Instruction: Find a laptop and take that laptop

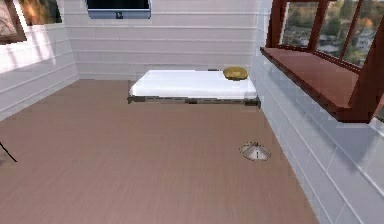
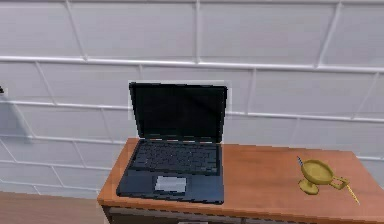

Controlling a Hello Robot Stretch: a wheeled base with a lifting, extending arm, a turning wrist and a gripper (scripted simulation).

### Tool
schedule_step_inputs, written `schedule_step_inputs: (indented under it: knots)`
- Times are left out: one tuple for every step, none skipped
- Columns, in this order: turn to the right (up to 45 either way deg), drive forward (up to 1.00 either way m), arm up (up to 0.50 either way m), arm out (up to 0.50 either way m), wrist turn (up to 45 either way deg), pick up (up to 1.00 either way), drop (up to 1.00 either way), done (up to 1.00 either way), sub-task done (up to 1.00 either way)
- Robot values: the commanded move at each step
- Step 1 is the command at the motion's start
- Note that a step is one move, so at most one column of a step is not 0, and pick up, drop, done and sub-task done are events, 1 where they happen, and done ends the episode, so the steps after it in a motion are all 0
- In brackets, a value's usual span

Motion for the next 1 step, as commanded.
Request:
schedule_step_inputs:
  knots:
    - [0.0, 0.00, 0.00, 0.16, 0.0, 0.00, 0.00, 0.00, 0.00]
